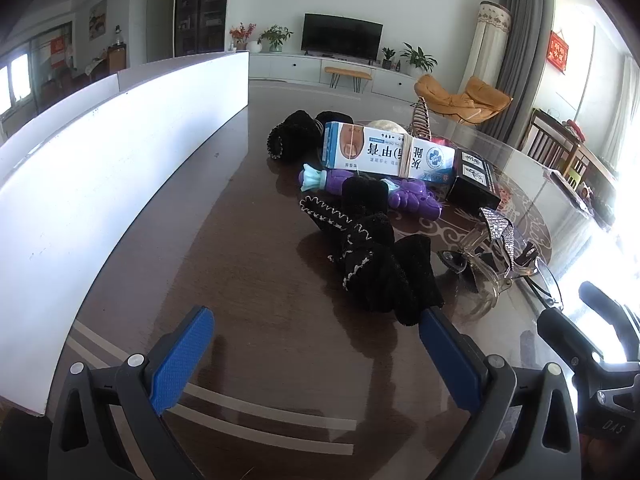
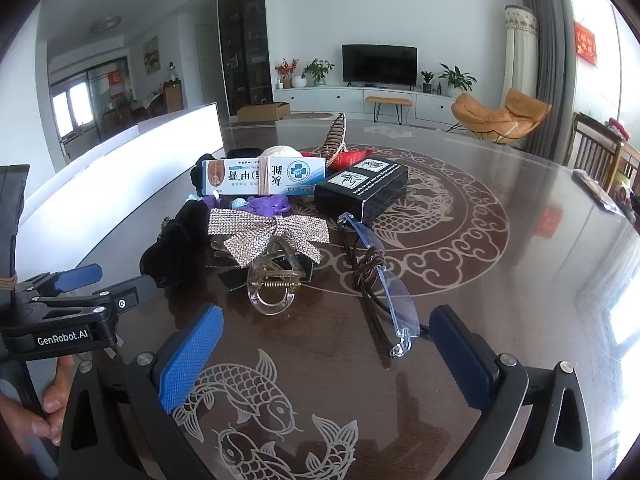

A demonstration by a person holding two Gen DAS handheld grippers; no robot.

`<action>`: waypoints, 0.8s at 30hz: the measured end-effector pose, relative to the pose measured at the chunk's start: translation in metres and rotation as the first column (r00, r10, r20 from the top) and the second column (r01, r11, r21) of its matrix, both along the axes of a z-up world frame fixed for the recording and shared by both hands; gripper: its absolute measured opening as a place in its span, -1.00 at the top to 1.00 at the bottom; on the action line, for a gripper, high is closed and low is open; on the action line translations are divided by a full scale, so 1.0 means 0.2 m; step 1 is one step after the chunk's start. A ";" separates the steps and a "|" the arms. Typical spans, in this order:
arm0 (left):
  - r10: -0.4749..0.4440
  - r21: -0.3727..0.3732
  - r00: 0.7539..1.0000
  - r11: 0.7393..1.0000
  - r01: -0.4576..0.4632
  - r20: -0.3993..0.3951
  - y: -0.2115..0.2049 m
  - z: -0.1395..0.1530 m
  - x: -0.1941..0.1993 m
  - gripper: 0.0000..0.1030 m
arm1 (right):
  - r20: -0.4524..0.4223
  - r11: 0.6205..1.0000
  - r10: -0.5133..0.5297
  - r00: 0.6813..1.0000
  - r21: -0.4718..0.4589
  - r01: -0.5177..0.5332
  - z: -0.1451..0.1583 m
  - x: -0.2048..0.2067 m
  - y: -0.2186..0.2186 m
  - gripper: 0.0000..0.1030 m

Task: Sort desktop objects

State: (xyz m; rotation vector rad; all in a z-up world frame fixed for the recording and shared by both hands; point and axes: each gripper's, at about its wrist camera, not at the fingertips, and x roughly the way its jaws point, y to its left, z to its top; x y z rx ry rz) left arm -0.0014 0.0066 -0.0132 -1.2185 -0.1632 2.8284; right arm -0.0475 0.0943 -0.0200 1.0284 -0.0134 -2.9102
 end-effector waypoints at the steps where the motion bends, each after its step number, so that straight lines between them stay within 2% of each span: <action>1: 0.002 0.004 1.000 1.000 -0.002 0.002 0.00 0.00 0.00 -1.00 | 0.000 1.000 0.001 1.000 0.000 -0.001 0.00 0.00 0.00 -1.00; 24: 0.003 0.013 1.000 1.000 -0.003 0.008 -0.01 -0.01 0.00 -1.00 | 0.001 1.000 -0.006 1.000 -0.006 0.006 0.00 0.01 0.01 -1.00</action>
